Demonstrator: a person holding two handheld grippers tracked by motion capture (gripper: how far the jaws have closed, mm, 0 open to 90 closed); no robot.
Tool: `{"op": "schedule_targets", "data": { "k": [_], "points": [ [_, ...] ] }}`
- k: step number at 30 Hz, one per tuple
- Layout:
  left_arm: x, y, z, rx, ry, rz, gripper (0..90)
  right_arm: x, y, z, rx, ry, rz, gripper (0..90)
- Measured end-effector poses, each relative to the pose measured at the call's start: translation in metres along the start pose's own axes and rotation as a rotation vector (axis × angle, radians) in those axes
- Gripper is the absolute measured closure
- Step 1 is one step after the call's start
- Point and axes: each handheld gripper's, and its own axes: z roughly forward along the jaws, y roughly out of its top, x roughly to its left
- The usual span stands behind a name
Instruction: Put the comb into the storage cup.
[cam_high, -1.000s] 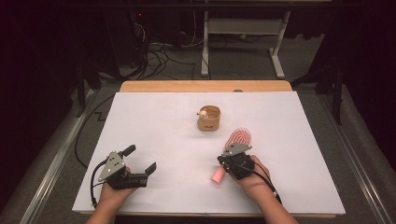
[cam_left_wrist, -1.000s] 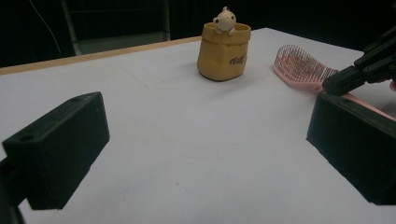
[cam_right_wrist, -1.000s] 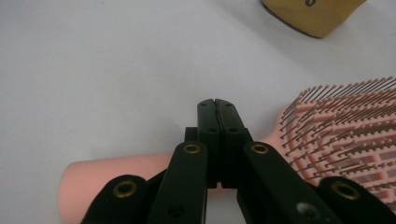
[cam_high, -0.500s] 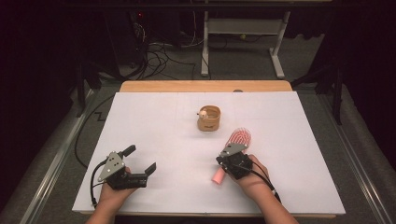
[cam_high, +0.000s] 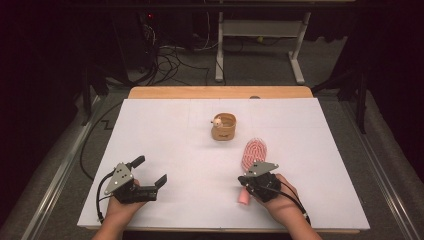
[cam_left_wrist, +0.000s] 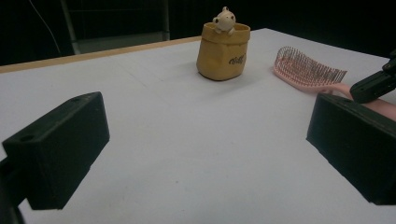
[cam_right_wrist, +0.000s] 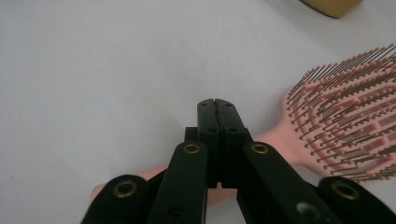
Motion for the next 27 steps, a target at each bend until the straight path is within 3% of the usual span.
{"op": "schedule_targets", "data": {
  "k": [1, 6, 10, 15, 19, 22, 24, 27],
  "points": [
    [0.0, 0.0, 0.0, 0.001, -0.001, -0.002, 0.0, 0.002, 0.001, -0.003, 0.009, -0.009, -0.022, 90.0],
    [-0.001, 0.0, 0.001, 0.005, -0.004, 0.0, 0.0, 0.002, 0.002, 0.003, 0.016, -0.009, -0.021, 90.0],
    [-0.001, -0.001, 0.001, 0.006, -0.004, 0.004, 0.0, 0.003, 0.008, 0.018, 0.059, -0.021, -0.049, 90.0],
    [0.0, -0.001, 0.001, 0.003, -0.005, 0.001, 0.0, 0.002, 0.007, 0.017, 0.069, -0.016, -0.052, 90.0],
    [0.0, 0.0, -0.001, 0.002, -0.005, 0.002, 0.0, -0.002, -0.005, 0.005, 0.078, 0.003, -0.028, 90.0],
    [0.0, 0.0, -0.001, 0.0, -0.007, 0.001, 0.0, -0.003, -0.018, -0.003, 0.1, -0.01, -0.027, 90.0],
    [-0.001, 0.0, 0.0, 0.001, -0.009, 0.002, 0.0, -0.007, -0.027, -0.011, 0.097, -0.003, 0.001, 90.0],
    [-0.002, 0.0, 0.0, 0.0, -0.01, 0.004, 0.0, -0.013, -0.039, -0.023, 0.106, -0.032, 0.022, 90.0]
  ]
}}
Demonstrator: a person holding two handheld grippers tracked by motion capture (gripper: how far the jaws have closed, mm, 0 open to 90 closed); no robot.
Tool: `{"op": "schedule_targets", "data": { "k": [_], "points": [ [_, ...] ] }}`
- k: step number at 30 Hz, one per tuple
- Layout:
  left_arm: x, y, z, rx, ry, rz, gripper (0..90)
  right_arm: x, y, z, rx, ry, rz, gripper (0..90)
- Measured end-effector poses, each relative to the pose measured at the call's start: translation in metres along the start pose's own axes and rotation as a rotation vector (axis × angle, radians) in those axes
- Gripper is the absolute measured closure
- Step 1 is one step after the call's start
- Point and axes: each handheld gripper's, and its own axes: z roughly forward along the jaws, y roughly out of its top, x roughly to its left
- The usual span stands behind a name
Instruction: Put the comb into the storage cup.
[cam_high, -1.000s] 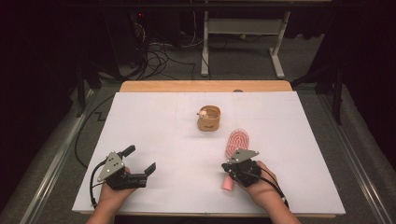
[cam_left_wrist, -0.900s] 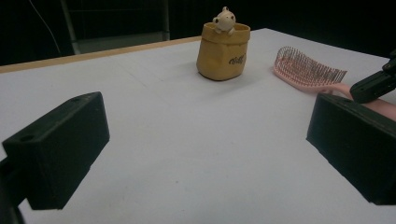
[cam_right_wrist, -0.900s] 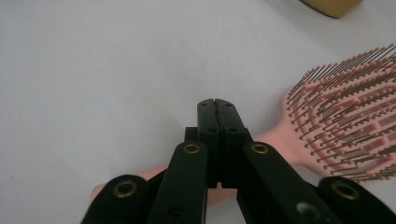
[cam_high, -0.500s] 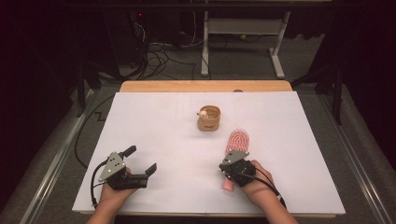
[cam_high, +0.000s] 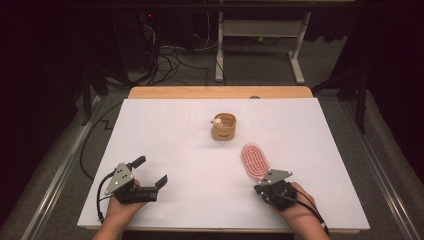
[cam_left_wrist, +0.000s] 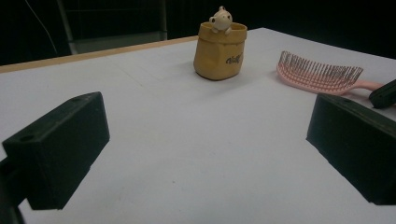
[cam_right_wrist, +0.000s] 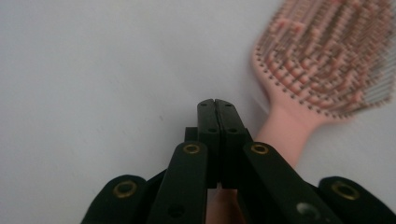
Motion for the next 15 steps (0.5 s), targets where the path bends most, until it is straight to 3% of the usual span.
{"op": "schedule_targets", "data": {
  "k": [2, 5, 15],
  "points": [
    [0.0, 0.0, 0.0, 0.002, -0.003, 0.002, 0.0, -0.005, -0.008, -0.006, -0.013, 0.017, 0.027, 90.0],
    [-0.001, 0.0, 0.001, 0.002, -0.004, 0.003, 0.0, -0.008, -0.016, -0.014, -0.01, -0.013, 0.022, 90.0],
    [0.0, 0.0, 0.001, 0.001, -0.007, 0.003, 0.0, -0.014, -0.027, -0.023, -0.022, -0.012, 0.049, 90.0]
  ]
}}
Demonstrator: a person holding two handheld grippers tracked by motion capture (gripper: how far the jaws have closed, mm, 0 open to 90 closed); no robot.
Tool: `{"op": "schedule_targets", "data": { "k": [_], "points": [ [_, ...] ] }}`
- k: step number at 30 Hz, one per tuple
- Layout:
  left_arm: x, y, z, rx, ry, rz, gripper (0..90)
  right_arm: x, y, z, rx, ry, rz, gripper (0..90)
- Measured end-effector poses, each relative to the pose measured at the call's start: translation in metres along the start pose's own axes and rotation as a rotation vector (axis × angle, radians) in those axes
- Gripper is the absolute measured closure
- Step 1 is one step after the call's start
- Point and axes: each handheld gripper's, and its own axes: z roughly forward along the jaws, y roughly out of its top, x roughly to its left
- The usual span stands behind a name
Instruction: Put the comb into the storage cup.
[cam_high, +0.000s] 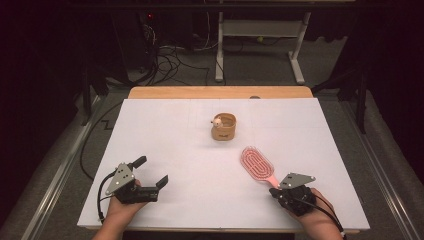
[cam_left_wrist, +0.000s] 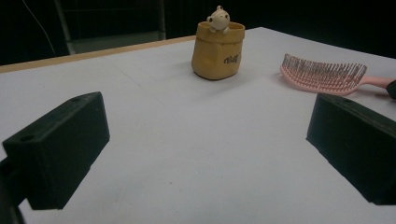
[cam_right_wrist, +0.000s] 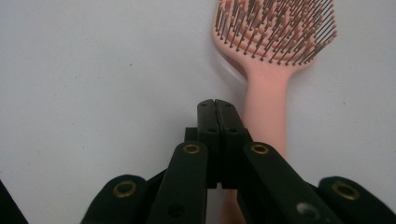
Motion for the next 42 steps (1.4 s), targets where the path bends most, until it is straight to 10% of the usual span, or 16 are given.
{"op": "schedule_targets", "data": {
  "k": [6, 19, 42],
  "points": [
    [0.0, 0.0, 0.0, 0.0, 0.001, -0.006, 0.0, 0.0, 0.002, -0.009, -0.119, 0.059, 0.044, 86.8],
    [0.001, 0.0, 0.001, 0.002, 0.0, -0.006, 0.2, -0.02, -0.008, -0.02, -0.277, -0.035, 0.207, 59.9],
    [0.002, -0.001, 0.002, 0.008, 0.003, -0.005, 1.2, -0.03, -0.017, -0.01, -0.261, -0.08, 0.291, 16.1]
  ]
}}
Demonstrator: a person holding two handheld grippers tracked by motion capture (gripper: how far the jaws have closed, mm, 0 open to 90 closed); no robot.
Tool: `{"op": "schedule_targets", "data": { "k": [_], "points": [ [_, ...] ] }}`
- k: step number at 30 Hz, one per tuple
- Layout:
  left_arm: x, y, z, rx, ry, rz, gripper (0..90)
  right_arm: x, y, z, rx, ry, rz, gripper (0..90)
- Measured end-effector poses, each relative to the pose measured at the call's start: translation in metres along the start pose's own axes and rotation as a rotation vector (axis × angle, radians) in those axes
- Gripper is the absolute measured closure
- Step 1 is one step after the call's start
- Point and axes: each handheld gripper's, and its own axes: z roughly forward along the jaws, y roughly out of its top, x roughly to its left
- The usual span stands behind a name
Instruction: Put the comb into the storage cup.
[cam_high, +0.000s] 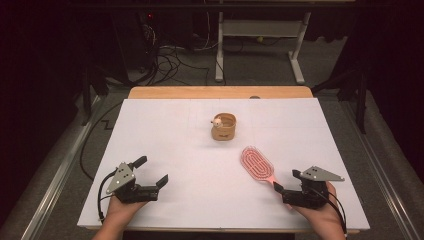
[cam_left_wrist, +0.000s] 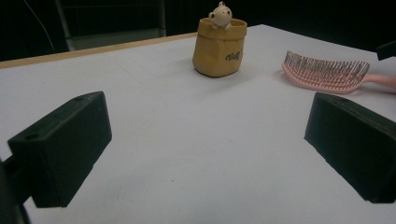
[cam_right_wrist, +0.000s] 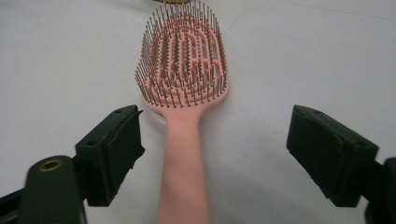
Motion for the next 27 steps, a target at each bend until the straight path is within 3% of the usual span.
{"op": "schedule_targets", "data": {
  "k": [4, 8, 11, 20, 27],
  "points": [
    [0.0, 0.0, 0.0, -0.002, 0.002, -0.004, 1.3, 0.001, 0.0, 0.0, -0.004, -0.009, -0.015, 12.8],
    [0.001, 0.0, -0.001, -0.012, -0.002, -0.01, 1.8, 0.0, 0.001, 0.0, -0.011, -0.021, -0.009, 0.1],
    [0.002, 0.001, -0.002, -0.009, -0.005, -0.015, 1.8, 0.001, 0.001, 0.0, -0.014, -0.003, -0.003, 0.2],
    [0.004, 0.001, -0.002, -0.014, 0.003, -0.03, 1.8, 0.003, 0.004, 0.001, 0.004, -0.017, -0.014, 0.2],
    [0.008, 0.0, -0.002, 0.014, 0.006, -0.039, 1.5, 0.004, 0.01, 0.004, 0.065, -0.026, -0.022, 0.2]
  ]
}}
